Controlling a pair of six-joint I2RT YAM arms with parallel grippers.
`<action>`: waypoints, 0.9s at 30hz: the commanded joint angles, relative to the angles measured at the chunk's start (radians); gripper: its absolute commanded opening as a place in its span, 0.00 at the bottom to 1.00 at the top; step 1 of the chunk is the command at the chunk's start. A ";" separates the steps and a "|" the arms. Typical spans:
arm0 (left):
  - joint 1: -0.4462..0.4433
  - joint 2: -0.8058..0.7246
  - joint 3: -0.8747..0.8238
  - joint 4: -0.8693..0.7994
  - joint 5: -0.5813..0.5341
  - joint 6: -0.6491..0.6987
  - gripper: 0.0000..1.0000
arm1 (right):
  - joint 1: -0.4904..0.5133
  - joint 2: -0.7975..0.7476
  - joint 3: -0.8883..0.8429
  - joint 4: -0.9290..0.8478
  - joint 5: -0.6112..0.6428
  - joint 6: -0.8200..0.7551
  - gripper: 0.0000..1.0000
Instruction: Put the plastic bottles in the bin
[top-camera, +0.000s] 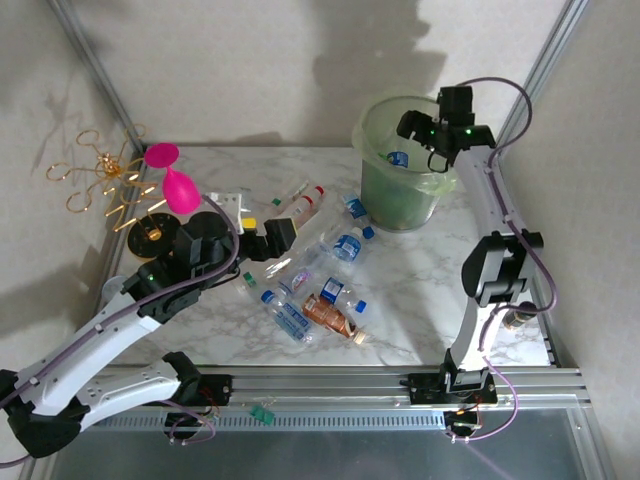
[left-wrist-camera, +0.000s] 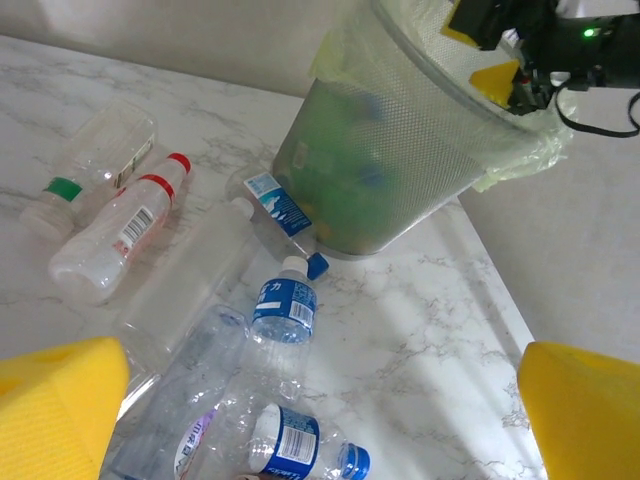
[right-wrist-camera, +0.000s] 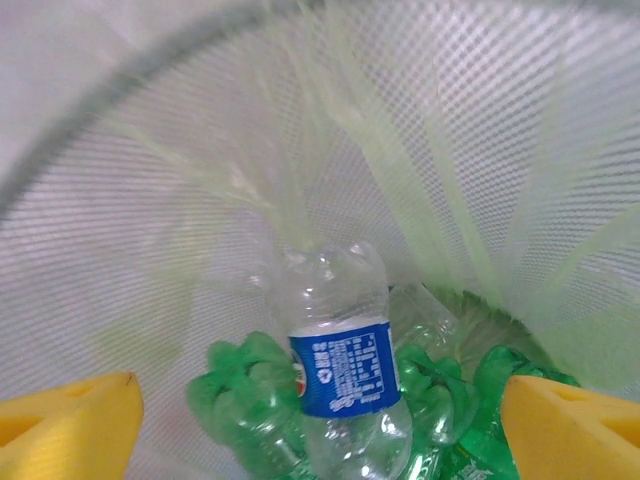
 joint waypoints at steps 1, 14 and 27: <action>-0.006 -0.030 0.015 -0.011 0.012 -0.015 1.00 | -0.007 -0.119 -0.030 0.019 -0.014 -0.010 0.93; -0.007 -0.049 0.037 -0.008 0.050 -0.056 1.00 | 0.057 -0.496 -0.297 0.134 -0.056 -0.017 0.91; -0.007 -0.052 0.020 0.000 0.050 -0.119 0.99 | 0.433 -0.716 -0.502 0.126 -0.005 -0.095 0.87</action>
